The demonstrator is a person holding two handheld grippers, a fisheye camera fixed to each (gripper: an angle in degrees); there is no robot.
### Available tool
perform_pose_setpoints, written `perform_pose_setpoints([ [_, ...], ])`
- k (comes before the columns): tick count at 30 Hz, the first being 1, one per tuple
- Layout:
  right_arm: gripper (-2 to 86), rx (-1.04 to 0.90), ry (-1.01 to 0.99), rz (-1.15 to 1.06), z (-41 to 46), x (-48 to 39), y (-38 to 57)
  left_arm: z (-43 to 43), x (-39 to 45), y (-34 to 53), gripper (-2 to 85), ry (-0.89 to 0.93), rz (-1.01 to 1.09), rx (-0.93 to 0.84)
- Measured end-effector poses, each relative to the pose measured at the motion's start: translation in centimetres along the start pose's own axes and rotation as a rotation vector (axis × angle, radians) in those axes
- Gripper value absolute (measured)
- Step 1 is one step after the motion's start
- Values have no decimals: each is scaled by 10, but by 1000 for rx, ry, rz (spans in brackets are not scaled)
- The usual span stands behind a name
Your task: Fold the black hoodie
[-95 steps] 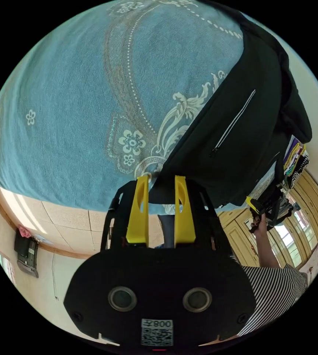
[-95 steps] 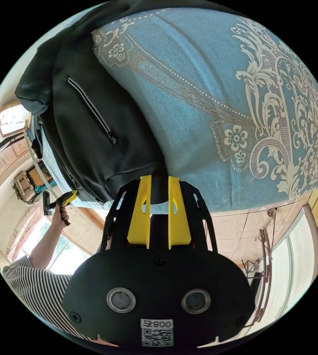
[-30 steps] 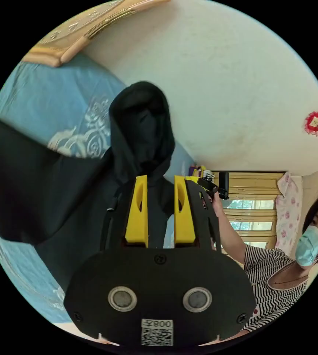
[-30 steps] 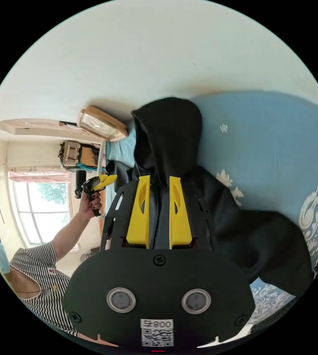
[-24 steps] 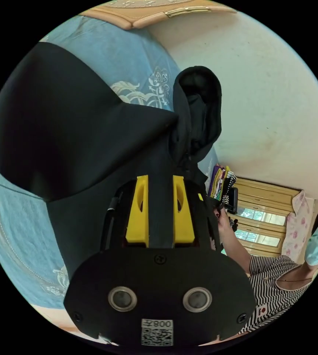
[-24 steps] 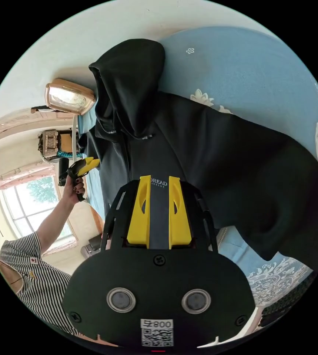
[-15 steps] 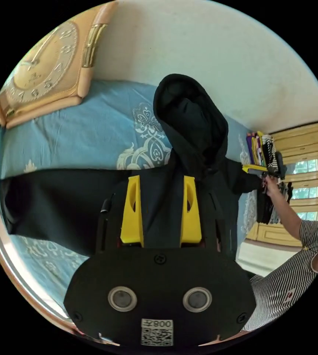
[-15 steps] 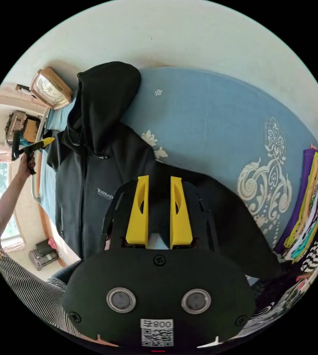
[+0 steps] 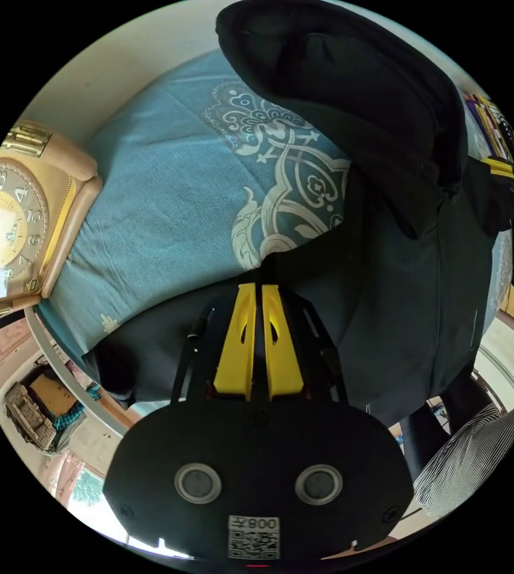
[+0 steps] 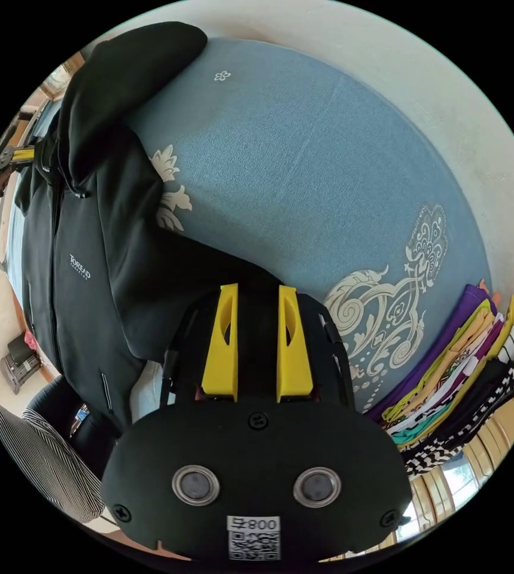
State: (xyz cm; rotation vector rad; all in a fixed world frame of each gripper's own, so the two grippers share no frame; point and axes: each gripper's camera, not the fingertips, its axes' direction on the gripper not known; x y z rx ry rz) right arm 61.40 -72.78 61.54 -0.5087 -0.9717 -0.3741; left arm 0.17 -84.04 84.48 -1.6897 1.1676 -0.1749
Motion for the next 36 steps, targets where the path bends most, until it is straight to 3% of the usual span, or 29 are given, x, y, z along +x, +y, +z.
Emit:
perform_pose_setpoints([
  [6,18,-47,45,4,-28,-16,-4,-38,-4,19,17,20,-153,69],
  [16,17,184,-22,204,-117,18,3,-87,-33,39,19,106,-319,295],
  [19,26,31,-44,165,-79,10,-28,-47,-28,22,22,123,-365,179],
  [22,40,-68,63,170,-41,-7,-47,-35,-23,25,24,138,-428,226],
  [27,48,137,82,312,-64,-2,-28,-51,-13,53,27,75,-425,382],
  [31,39,282,4,407,-78,1,-6,-56,3,65,21,132,-422,530],
  [34,23,412,-239,241,-82,-31,-14,-41,26,45,11,278,-241,570],
  [36,10,442,-293,90,-78,-76,-41,-24,37,22,7,212,-223,489],
])
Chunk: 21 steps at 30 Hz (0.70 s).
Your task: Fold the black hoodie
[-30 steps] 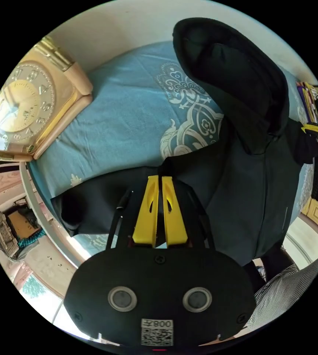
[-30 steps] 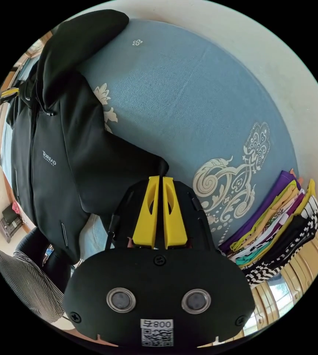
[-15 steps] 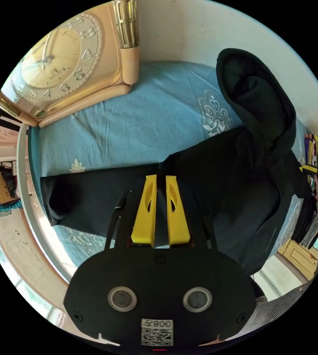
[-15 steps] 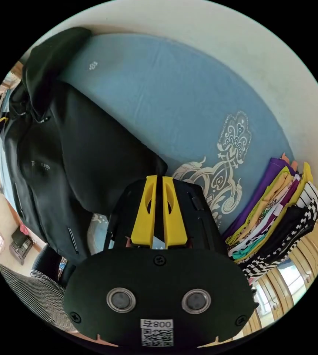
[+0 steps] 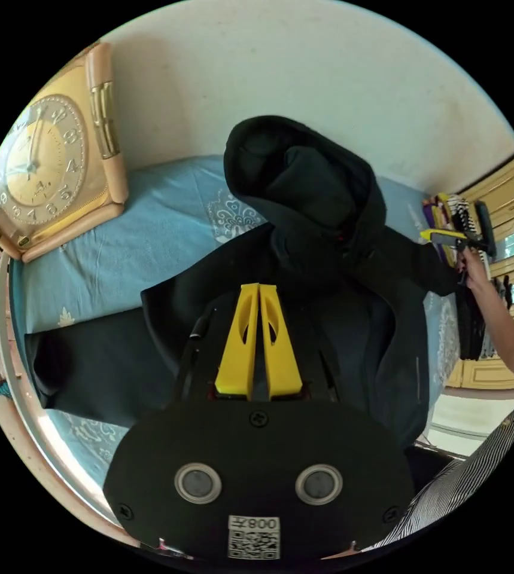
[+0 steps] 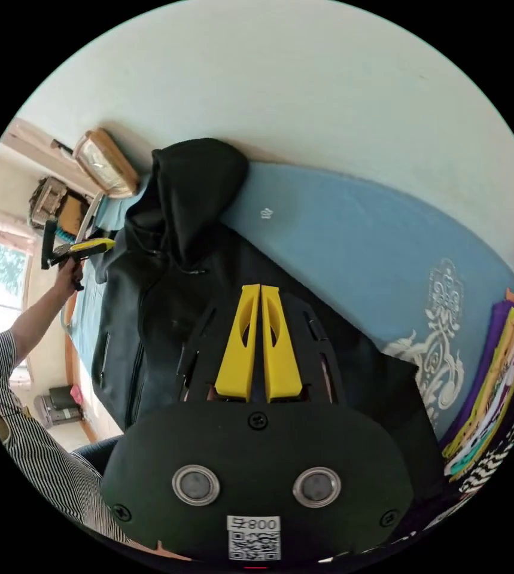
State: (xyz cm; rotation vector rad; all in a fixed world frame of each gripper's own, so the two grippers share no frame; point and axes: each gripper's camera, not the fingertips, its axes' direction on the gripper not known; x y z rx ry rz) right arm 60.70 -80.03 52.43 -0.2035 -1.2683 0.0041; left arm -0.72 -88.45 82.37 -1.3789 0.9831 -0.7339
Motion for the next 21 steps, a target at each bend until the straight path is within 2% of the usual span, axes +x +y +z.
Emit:
perform_pose_setpoints([
  [2,5,-28,53,-72,29,-28,-16,39,2,-10,3,-163,-10,-102],
  [3,3,-64,138,-100,53,-42,-25,49,0,-13,3,-172,-15,-129],
  [5,-1,-150,253,-89,95,-53,-35,61,-7,-11,2,-169,-39,-83],
  [10,-4,-36,481,-124,122,-76,-16,77,-9,13,1,-251,51,52],
  [13,-5,-11,398,-79,121,-60,-14,85,-28,6,0,-201,-5,15],
  [16,-4,-12,210,21,115,-27,-18,93,-51,4,0,-126,-84,4],
  [21,-1,167,199,84,70,-14,35,75,-49,50,1,-110,-90,168],
])
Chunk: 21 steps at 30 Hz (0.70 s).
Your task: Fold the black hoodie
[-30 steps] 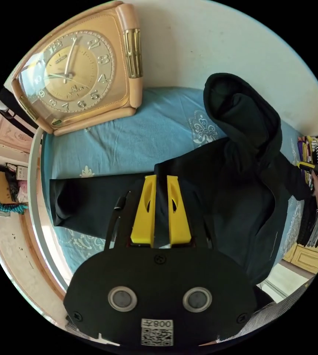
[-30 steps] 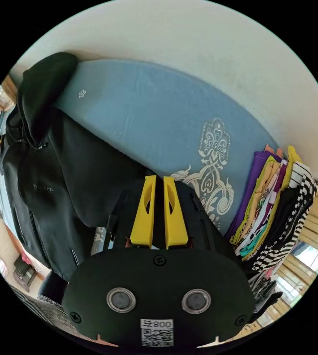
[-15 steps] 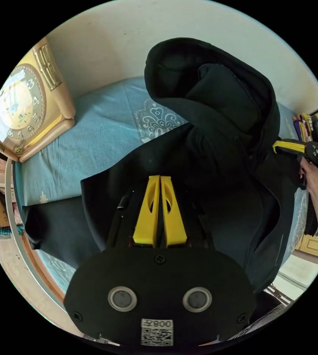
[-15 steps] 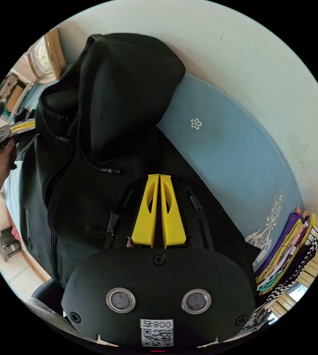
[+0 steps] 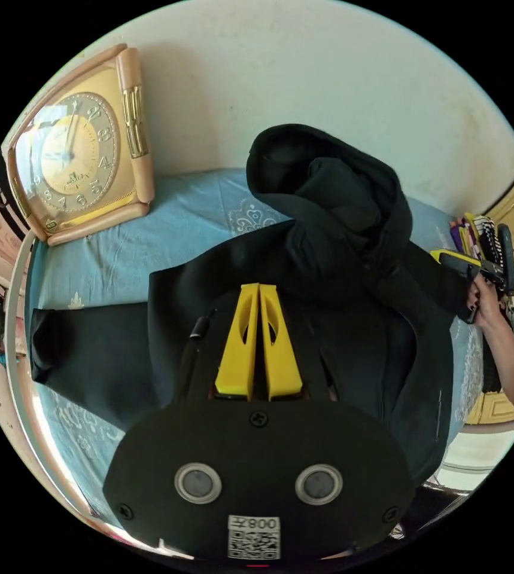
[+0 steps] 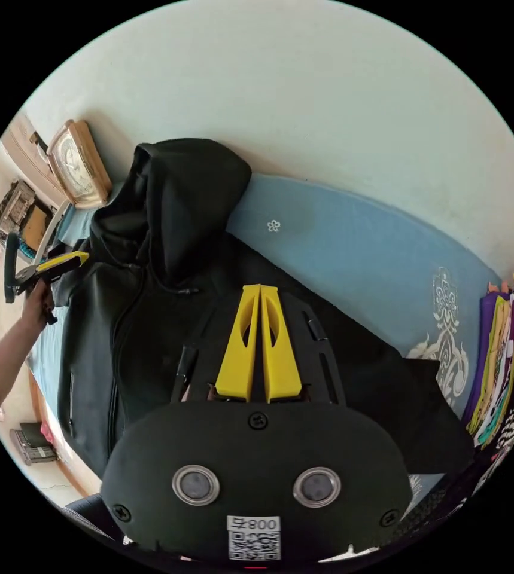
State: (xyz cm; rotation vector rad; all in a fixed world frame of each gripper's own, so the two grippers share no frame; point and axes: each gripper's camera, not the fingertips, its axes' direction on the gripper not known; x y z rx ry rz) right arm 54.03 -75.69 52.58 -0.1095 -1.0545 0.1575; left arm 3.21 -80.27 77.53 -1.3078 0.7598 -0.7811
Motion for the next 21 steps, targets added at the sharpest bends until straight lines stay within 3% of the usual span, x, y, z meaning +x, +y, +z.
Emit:
perform_pose_setpoints([
  [5,-1,-70,110,118,-2,36,78,40,-19,58,3,-88,-46,-118],
  [11,-4,-157,104,114,40,75,68,85,-60,45,6,17,-47,-177],
  [16,-2,-147,168,83,40,80,74,87,-82,69,12,49,-110,-87],
  [19,1,-52,62,150,18,90,89,83,-80,101,29,201,-129,-36],
  [21,4,-22,-145,130,12,78,92,93,-66,124,45,313,-106,-77],
])
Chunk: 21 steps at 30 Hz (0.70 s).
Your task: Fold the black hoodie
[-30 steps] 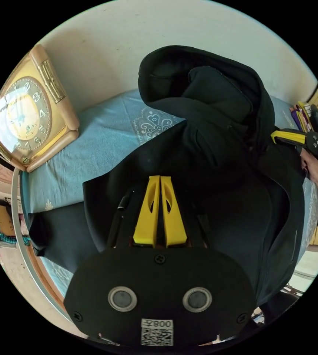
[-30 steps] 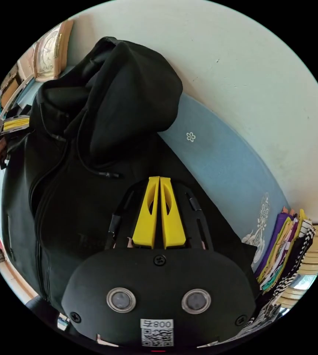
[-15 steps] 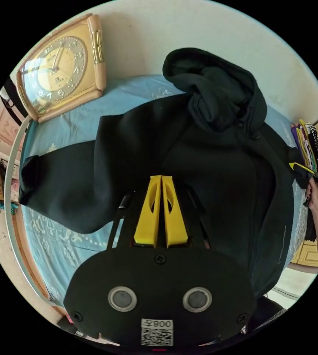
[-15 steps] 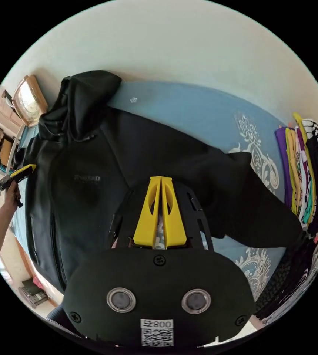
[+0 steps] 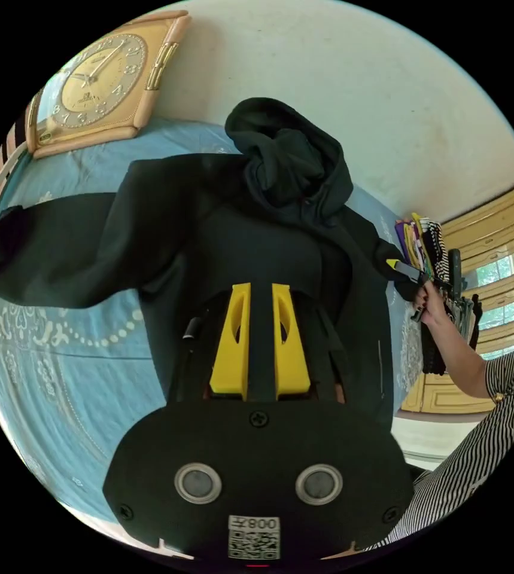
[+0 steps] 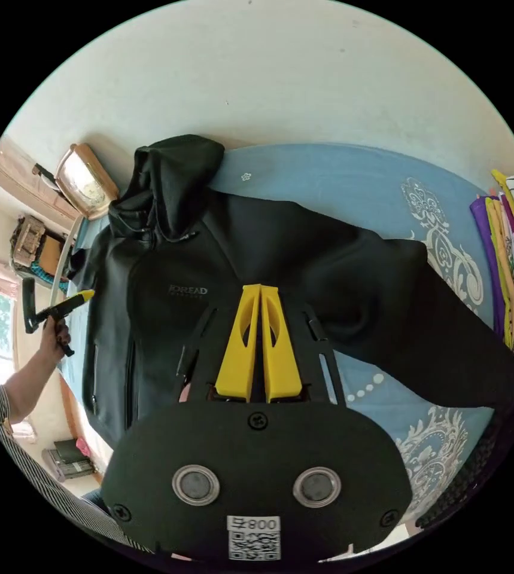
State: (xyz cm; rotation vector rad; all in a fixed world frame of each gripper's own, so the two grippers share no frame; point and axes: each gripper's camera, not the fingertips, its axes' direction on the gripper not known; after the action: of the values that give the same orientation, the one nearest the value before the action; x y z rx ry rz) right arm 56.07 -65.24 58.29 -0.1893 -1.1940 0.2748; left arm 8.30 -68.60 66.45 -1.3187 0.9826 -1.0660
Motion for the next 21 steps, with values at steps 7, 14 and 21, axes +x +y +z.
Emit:
perform_pose_setpoints([
  [7,46,-108,-257,-240,54,-91,-21,74,31,81,88,83,43,-195],
  [14,56,-184,-210,-297,108,-119,-91,117,25,103,95,-54,106,-198],
  [21,3,-285,110,-543,138,-127,-89,147,5,108,69,-135,156,-214],
])
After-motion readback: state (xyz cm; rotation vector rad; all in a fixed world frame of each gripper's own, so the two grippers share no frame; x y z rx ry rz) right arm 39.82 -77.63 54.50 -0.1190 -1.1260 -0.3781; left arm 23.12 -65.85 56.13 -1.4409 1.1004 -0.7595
